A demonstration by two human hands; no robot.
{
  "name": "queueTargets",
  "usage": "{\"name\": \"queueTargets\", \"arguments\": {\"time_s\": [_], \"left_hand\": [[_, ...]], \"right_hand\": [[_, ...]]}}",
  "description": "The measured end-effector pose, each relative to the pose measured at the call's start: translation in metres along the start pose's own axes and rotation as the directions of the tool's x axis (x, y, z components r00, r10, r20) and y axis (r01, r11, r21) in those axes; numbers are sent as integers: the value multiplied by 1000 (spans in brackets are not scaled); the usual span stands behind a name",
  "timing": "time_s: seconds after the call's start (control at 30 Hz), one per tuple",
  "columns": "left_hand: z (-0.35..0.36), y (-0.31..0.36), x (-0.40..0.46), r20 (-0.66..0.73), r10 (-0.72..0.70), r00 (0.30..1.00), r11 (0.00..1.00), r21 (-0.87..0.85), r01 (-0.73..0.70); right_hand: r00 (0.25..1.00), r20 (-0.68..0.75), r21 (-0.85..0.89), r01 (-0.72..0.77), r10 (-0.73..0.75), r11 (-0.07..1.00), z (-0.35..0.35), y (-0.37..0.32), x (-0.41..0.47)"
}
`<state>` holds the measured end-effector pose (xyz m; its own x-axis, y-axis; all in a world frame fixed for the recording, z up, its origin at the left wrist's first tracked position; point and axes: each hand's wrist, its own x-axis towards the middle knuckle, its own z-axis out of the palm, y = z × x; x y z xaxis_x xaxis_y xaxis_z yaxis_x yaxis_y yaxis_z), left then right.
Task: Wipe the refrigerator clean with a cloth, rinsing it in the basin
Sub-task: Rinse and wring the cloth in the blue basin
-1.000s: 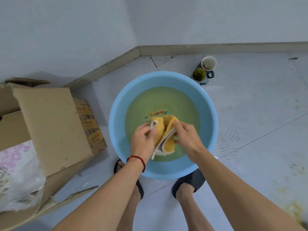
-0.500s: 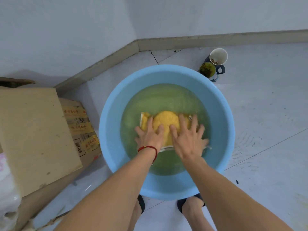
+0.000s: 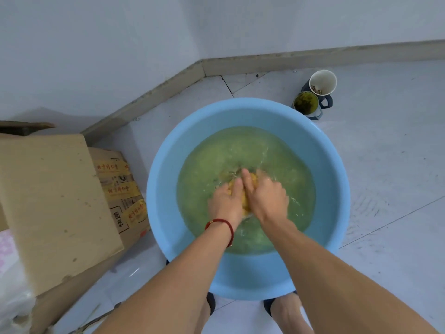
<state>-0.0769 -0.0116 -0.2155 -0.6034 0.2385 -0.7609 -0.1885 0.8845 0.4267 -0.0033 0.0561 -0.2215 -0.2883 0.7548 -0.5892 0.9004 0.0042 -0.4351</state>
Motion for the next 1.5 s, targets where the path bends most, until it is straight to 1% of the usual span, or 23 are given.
{"name": "queueTargets", "arguments": {"time_s": [0.07, 0.17, 0.23, 0.3, 0.37, 0.4, 0.43, 0.53, 0.6, 0.67, 0.73, 0.8, 0.83, 0.9, 0.93, 1.0, 1.03, 1.07, 1.13, 1.23, 1.33, 1.4, 1.5], "left_hand": [[-17, -7, -1, -77, 20, 997, 995, 101, -12], [-32, -13, 4, -137, -66, 988, 992, 95, 80], [-23, -8, 5, -40, -176, 984, 984, 4, 176], [-9, -1, 4, 32, -295, 955, 940, -170, 296], [0, 0, 5, 48, -345, 937, 903, -256, 346], [5, -7, 11, 52, -335, 941, 896, -291, 335], [6, -11, 12, 76, -331, 941, 890, -308, 337], [-1, 0, -1, 145, -279, 949, 893, -324, 312], [-12, 4, -9, 107, -167, 980, 963, -195, 185], [-22, -3, -13, 22, -50, 999, 996, -68, 51], [-29, -10, -20, -65, 27, 997, 1000, -2, -28], [-26, -15, -20, -112, -54, 992, 998, 18, 56], [-23, -11, -20, -100, -157, 983, 987, -61, 151], [-9, -14, -8, 10, -353, 935, 901, -264, 343], [3, -24, 6, 64, -394, 917, 858, -332, 392], [18, -31, 22, 114, -420, 901, 809, -403, 428], [18, -22, 17, 124, -407, 905, 804, -422, 419], [14, -7, 7, 125, -369, 921, 816, -431, 386], [5, 13, -5, 78, -318, 945, 836, -447, 318], [-6, 22, -16, 21, -260, 965, 909, -330, 252], [-18, 31, -34, -40, -134, 990, 975, -184, 125], [-24, 36, -47, -64, -74, 995, 990, -126, 66], [-42, 44, -63, -37, -25, 999, 995, -101, 21]], "right_hand": [[995, 1, -260, 99, -102, 960, -6, 11, 8], [987, -82, -315, 104, -137, 943, 2, 17, -1], [1000, -28, -136, 5, -9, 991, 17, 13, -12], [992, 71, 251, -122, 107, 960, 32, 5, -18], [962, 152, 634, -272, 228, 724, 36, -7, -25], [952, 152, 716, -292, 266, 634, 34, -12, -29], [954, 121, 740, -272, 275, 615, 31, -17, -31], [993, -31, 574, -76, 115, 815, 19, -16, -28], [998, -8, 157, 55, -55, 986, 12, -5, -19], [983, 48, -280, 183, -176, 942, 4, 11, -8], [972, -13, -459, 201, -234, 865, 0, 20, -4], [978, -113, -446, 109, -176, 889, 1, 21, -8], [985, -128, -382, 57, -114, 922, 1, 17, -11], [999, -26, -116, -48, 46, 992, 10, 8, -16], [989, 74, 114, -133, 125, 985, 12, 2, -17], [932, 236, 536, -362, 276, 763, 12, -14, -22], [909, 268, 646, -415, 318, 641, 14, -18, -24], [905, 258, 691, -417, 338, 590, 13, -22, -28], [929, 134, 678, -339, 345, 652, 7, -34, -36], [963, -37, 556, -201, 266, 806, -3, -35, -37], [991, -33, 226, -122, 133, 966, -14, -22, -25], [999, 6, 59, -48, 48, 997, -19, -15, -18], [997, 76, -21, -13, 14, 1000, -30, -9, -16]]}}
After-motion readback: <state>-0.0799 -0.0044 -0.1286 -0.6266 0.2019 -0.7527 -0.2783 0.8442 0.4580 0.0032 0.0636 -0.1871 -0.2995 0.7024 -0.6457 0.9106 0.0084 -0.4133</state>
